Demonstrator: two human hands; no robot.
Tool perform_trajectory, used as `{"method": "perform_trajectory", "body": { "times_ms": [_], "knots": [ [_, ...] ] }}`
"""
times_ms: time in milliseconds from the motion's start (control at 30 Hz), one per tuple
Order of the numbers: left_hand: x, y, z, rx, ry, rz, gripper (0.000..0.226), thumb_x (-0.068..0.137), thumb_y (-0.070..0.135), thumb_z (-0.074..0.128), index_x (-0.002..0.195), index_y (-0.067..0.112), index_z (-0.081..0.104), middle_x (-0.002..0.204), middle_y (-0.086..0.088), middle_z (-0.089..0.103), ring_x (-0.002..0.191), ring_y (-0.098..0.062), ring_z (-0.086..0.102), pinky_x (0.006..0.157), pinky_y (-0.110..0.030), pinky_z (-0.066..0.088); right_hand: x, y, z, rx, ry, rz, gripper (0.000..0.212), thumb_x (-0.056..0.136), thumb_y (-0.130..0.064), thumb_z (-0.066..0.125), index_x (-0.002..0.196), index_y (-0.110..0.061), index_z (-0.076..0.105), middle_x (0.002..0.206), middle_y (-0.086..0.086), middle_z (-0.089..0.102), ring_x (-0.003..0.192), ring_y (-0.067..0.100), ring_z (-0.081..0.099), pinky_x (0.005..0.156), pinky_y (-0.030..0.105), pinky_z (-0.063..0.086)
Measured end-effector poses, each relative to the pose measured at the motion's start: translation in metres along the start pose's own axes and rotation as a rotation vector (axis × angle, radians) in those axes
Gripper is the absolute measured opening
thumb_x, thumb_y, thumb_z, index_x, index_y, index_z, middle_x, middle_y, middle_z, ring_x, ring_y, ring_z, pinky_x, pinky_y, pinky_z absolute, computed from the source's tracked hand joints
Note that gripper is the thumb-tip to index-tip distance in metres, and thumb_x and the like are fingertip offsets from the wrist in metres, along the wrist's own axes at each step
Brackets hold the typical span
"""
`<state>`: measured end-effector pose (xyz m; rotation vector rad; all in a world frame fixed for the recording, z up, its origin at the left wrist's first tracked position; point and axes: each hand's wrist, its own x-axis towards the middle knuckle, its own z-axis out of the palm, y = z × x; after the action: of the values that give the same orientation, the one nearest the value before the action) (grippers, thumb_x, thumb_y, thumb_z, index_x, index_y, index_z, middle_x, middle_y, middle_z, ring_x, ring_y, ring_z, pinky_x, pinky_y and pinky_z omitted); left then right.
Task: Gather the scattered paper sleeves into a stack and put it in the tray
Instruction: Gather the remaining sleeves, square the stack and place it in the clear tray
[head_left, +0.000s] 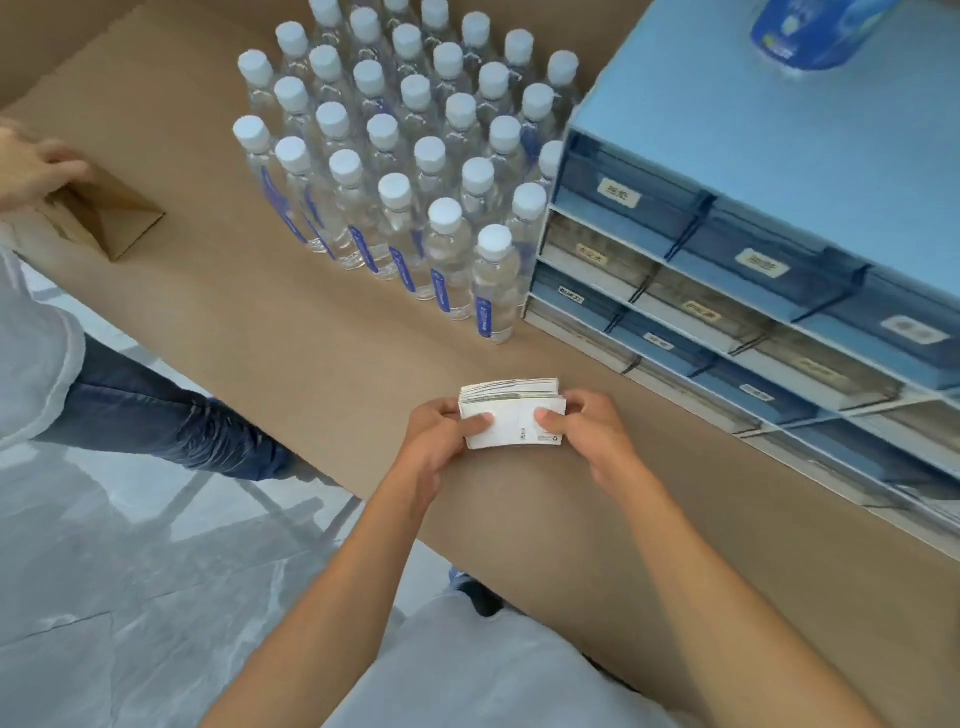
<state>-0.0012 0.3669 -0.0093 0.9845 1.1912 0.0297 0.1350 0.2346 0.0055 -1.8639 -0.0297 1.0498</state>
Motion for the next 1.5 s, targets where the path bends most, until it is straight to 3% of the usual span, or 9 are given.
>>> {"method": "perform_trajectory", "body": {
  "times_ms": [133,267,500,733,967,1067,1233,1400,1500],
  "knots": [
    [-0.016,-0.021,0.061,0.169,-0.153,0.074,0.035,0.081,0.001,0.078,0.114,-0.001,0.065,0.104,-0.015,0.077,0.087,-0.025,0.072,0.082,-0.034,0.057,-0.036,0.045,-0.065,0.100,0.125,0.009,0.022,0.081,0.001,0.074,0.099,-0.009,0.067,0.090,0.002,0.072,0.078,0.013,0.066,0.064,0.012,0.052],
    [-0.033,-0.045,0.117,0.297,-0.284,0.098,0.038,0.082,0.001,0.077,0.119,0.003,0.067,0.109,-0.014,0.077,0.100,-0.030,0.073,0.094,-0.040,0.057,-0.068,0.089,-0.119,0.214,0.255,0.007,0.022,0.081,0.002,0.074,0.098,-0.012,0.070,0.083,-0.003,0.072,0.063,0.000,0.067,0.057,0.009,0.049],
    [-0.060,-0.091,0.187,0.460,-0.406,0.183,0.032,0.076,-0.002,0.080,0.104,0.009,0.070,0.090,0.003,0.079,0.078,-0.010,0.074,0.066,-0.017,0.057,-0.108,0.145,-0.183,0.255,0.391,-0.077,0.040,0.077,0.005,0.073,0.105,-0.024,0.071,0.095,-0.009,0.076,0.079,0.000,0.071,0.069,0.012,0.051],
    [-0.079,-0.118,0.216,0.490,-0.468,0.355,0.042,0.075,-0.010,0.079,0.102,0.022,0.069,0.090,0.014,0.079,0.085,-0.001,0.073,0.073,-0.013,0.054,-0.125,0.185,-0.207,0.331,0.442,-0.130,0.046,0.077,0.012,0.071,0.111,-0.018,0.067,0.104,-0.003,0.074,0.084,0.015,0.070,0.073,0.027,0.058],
    [-0.087,-0.142,0.220,0.436,-0.454,0.413,0.046,0.080,-0.007,0.075,0.119,0.015,0.065,0.111,-0.008,0.076,0.086,-0.017,0.071,0.079,-0.032,0.058,-0.130,0.206,-0.202,0.519,0.406,-0.126,0.045,0.085,-0.009,0.074,0.127,-0.010,0.059,0.123,0.007,0.068,0.105,0.029,0.071,0.095,0.040,0.056],
    [-0.087,-0.148,0.219,0.446,-0.447,0.427,0.048,0.080,-0.002,0.076,0.122,0.017,0.064,0.111,-0.002,0.076,0.097,-0.027,0.073,0.088,-0.041,0.059,-0.129,0.204,-0.198,0.613,0.425,-0.104,0.039,0.093,-0.023,0.066,0.127,-0.007,0.056,0.124,0.011,0.065,0.085,0.028,0.073,0.080,0.031,0.061],
    [-0.093,-0.158,0.217,0.375,-0.479,0.384,0.050,0.078,0.015,0.080,0.122,0.030,0.063,0.108,0.004,0.076,0.094,-0.022,0.072,0.078,-0.028,0.059,-0.128,0.206,-0.193,0.542,0.468,-0.100,0.014,0.098,-0.041,0.052,0.101,-0.029,0.058,0.100,-0.005,0.071,0.062,0.018,0.073,0.059,0.024,0.058],
    [-0.094,-0.167,0.220,0.275,-0.482,0.310,0.059,0.080,0.025,0.080,0.133,0.034,0.055,0.115,0.004,0.073,0.098,-0.018,0.073,0.085,-0.031,0.060,-0.123,0.204,-0.188,0.513,0.510,-0.072,0.013,0.098,-0.042,0.051,0.096,-0.032,0.060,0.089,-0.007,0.072,0.050,0.015,0.069,0.039,0.021,0.045],
    [-0.096,-0.170,0.225,0.208,-0.446,0.246,0.045,0.092,0.030,0.067,0.135,0.029,0.054,0.112,-0.006,0.073,0.089,-0.020,0.074,0.082,-0.032,0.060,-0.120,0.201,-0.185,0.540,0.513,-0.080,0.015,0.100,-0.039,0.048,0.095,-0.033,0.061,0.086,-0.006,0.073,0.046,0.015,0.067,0.034,0.020,0.040]
  ]
}}
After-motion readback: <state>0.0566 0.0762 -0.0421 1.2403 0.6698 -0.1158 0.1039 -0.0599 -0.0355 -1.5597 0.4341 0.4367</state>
